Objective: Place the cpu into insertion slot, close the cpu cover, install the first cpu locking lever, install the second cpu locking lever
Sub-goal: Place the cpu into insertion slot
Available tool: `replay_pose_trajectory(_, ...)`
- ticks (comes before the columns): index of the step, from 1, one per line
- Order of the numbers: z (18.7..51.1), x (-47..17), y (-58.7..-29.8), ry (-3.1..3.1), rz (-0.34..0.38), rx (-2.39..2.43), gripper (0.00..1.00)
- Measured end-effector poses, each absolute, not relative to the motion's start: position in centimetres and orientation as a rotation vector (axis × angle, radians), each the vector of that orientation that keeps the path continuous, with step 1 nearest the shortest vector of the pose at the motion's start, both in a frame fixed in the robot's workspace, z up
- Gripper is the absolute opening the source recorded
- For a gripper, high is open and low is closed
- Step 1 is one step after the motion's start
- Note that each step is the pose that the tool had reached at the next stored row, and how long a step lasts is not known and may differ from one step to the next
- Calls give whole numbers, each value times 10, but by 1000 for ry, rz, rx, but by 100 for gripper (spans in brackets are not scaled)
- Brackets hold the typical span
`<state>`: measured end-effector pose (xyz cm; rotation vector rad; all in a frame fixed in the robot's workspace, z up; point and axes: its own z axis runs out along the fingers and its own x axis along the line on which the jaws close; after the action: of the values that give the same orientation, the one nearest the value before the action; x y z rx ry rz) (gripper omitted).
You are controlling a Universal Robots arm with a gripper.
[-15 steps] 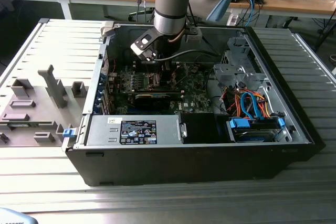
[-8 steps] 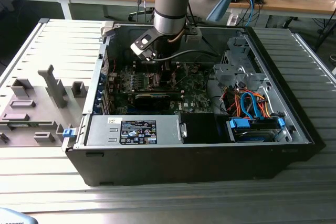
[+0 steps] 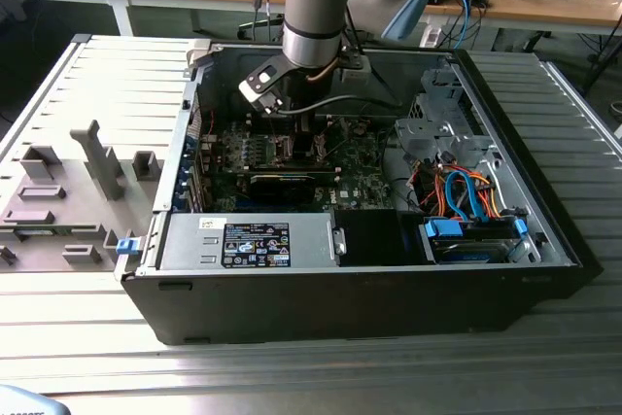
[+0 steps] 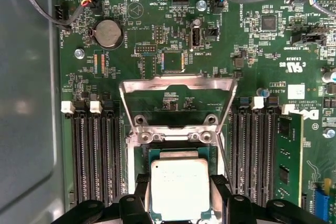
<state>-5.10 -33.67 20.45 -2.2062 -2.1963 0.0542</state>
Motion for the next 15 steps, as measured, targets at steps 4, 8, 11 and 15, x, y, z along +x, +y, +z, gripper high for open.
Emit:
replay_pose_trajectory(4, 203, -51, -337, -2196, 55, -2207, 55)
replay_pose_trajectory(8, 201, -51, -337, -2196, 55, -2207, 55)
replay_pose_trajectory(11, 200, -51, -337, -2196, 55, -2207, 55)
replay_pose_trajectory(15, 200, -51, -337, -2196, 55, -2207, 55)
